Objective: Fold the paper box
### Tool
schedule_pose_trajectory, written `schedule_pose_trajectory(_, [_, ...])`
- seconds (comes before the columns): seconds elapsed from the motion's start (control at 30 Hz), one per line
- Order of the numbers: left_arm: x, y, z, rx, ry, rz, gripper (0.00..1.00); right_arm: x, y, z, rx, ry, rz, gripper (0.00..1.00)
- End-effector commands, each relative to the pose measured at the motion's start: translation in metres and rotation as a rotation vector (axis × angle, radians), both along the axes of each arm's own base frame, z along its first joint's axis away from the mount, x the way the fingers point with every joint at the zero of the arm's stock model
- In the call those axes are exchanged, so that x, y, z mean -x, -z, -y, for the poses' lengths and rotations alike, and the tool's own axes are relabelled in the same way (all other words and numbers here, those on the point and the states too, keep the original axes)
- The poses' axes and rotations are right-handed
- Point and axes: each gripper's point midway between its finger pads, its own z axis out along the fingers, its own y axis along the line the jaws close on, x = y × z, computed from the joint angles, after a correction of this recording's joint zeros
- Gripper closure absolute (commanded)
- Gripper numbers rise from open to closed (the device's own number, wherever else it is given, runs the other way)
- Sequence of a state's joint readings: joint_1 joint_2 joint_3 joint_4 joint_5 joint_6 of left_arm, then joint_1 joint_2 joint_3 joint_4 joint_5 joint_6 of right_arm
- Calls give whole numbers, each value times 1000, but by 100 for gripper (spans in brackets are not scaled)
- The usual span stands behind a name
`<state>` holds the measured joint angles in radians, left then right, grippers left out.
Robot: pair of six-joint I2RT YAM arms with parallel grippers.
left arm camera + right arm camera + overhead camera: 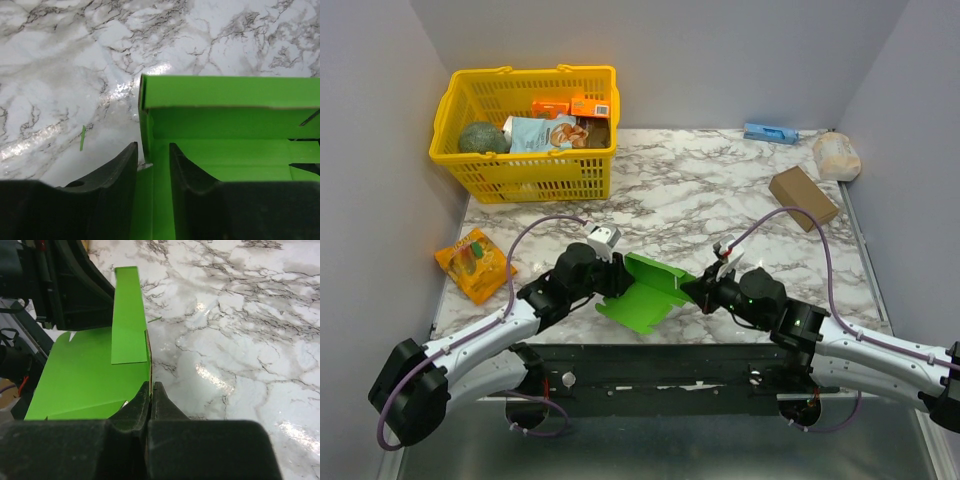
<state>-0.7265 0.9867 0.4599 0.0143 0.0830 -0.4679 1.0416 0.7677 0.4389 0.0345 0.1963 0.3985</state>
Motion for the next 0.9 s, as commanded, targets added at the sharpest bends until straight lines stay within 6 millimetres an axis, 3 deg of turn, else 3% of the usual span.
schedule_pose_trajectory(0.0, [-8, -29, -1, 56, -31, 63, 52, -7, -6, 3, -8, 43, 31, 98])
schedule_pose_trajectory(0.13, [-11, -41, -4, 87, -45, 87, 40, -7, -5, 4, -3, 41, 32, 99])
schedule_pose_trajectory(0.2, [-14, -43, -7, 94, -65, 93, 39, -7, -4, 4, -4, 42, 28, 99])
schedule_pose_trajectory(0.43, [-21, -33, -17, 119, -111, 78, 41, -5, -5, 6, -16, 42, 34, 99])
schedule_pose_trajectory(0.87, [-26, -32, 3, 173, -54, 58, 48, -5, -5, 6, -18, 45, 31, 100])
